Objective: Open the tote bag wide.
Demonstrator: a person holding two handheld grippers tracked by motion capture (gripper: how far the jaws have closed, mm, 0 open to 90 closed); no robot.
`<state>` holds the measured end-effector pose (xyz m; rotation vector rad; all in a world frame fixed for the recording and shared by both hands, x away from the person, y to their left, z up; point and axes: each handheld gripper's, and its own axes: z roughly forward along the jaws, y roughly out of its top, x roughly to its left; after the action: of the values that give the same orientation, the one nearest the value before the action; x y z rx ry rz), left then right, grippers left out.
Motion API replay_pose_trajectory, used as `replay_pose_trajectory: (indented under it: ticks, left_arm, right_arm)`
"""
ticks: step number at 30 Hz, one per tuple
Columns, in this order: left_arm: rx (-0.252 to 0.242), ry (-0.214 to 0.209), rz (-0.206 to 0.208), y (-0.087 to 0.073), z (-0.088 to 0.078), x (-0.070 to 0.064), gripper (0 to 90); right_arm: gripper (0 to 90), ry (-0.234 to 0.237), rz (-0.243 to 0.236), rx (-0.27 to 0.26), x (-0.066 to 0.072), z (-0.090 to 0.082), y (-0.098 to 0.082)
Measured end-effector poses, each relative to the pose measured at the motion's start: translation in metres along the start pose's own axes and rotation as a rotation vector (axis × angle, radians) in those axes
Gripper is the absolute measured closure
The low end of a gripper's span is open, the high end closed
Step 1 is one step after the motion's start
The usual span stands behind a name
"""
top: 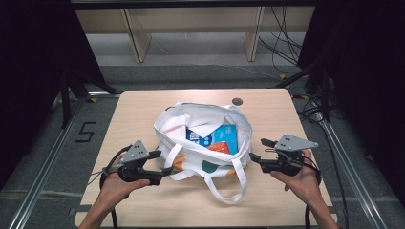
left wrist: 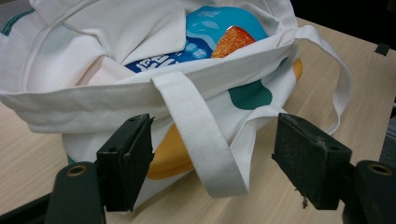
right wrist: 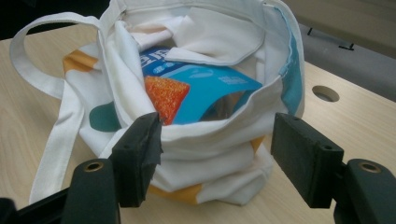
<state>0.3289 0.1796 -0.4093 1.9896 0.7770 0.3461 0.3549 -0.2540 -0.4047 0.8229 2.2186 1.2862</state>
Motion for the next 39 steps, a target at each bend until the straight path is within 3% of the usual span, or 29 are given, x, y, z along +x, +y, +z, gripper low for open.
replay_pose_trajectory:
  ticks: [2,3,4,9,10,15,16,17,19,21,22,26,28,30,31,34,36,37,38,39]
  left_arm:
    - [0.003,-0.009,0.004,-0.003,0.0,-0.003,27.7]
    - [0.001,-0.012,0.002,-0.005,0.0,-0.005,27.7]
    - [0.006,-0.01,0.011,-0.007,0.0,-0.006,27.6]
    - [-0.001,-0.002,-0.004,-0.016,0.002,-0.012,26.4]
    - [-0.003,-0.008,0.015,-0.017,0.002,-0.012,26.4]
    - [-0.023,-0.016,0.004,-0.024,0.0,-0.019,24.7]
    - [-0.025,-0.017,0.007,-0.026,0.0,-0.02,23.6]
    - [-0.016,-0.017,0.012,-0.027,-0.001,-0.022,23.3]
    - [-0.019,-0.034,0.019,-0.031,0.0,-0.026,23.1]
    - [-0.012,-0.044,0.036,-0.035,0.0,-0.028,22.5]
    - [-0.018,-0.044,0.034,-0.037,0.001,-0.03,22.1]
    - [-0.012,-0.051,0.036,-0.043,0.004,-0.032,21.2]
    - [-0.013,-0.05,0.044,-0.044,0.004,-0.033,21.2]
    - [-0.013,-0.047,0.046,-0.046,0.004,-0.035,20.9]
    - [-0.013,-0.05,0.055,-0.047,0.003,-0.035,20.5]
    - [-0.016,-0.048,0.047,-0.053,0.003,-0.038,20.0]
    - [0.001,-0.036,0.052,-0.057,0.003,-0.039,19.9]
    - [-0.003,-0.04,0.046,-0.06,0.003,-0.039,19.9]
    - [-0.005,-0.043,0.042,-0.063,0.003,-0.039,19.8]
    - [0.0,-0.05,0.038,-0.066,0.003,-0.039,19.8]
  right_arm:
    - [34.4,0.003,0.032,0.014,0.004,-0.001,-0.002]
    - [34.4,0.006,-0.003,0.009,0.001,-0.001,-0.003]
    - [34.4,-0.003,0.026,0.011,0.004,-0.001,-0.005]
    - [34.3,0.001,0.002,0.024,0.005,-0.002,-0.011]
    - [34.2,0.004,0.02,0.034,0.007,-0.002,-0.012]
    - [28.9,0.0,0.013,0.026,0.008,-0.003,-0.02]
    - [28.9,0.003,0.029,0.037,0.01,-0.004,-0.021]
    - [28.9,0.004,0.008,0.031,0.009,-0.004,-0.023]
    - [28.4,0.003,0.048,0.052,0.012,-0.006,-0.027]
    - [27.5,-0.001,0.052,0.048,0.013,-0.006,-0.031]
    - [27.3,-0.004,0.031,0.044,0.011,-0.006,-0.034]
    - [26.6,-0.007,0.072,0.066,0.016,-0.007,-0.041]
    - [26.6,-0.014,0.037,0.05,0.014,-0.006,-0.044]
    - [26.6,-0.004,0.084,0.072,0.018,-0.008,-0.048]
    - [26.6,-0.01,0.048,0.055,0.016,-0.008,-0.049]
    - [26.5,0.001,0.076,0.056,0.02,-0.01,-0.055]
    - [26.6,0.009,0.058,0.064,0.02,-0.01,-0.058]
    - [26.6,-0.009,0.047,0.06,0.02,-0.011,-0.06]
    - [26.6,-0.002,0.068,0.073,0.023,-0.011,-0.061]
    - [26.6,-0.01,0.045,0.066,0.022,-0.011,-0.063]
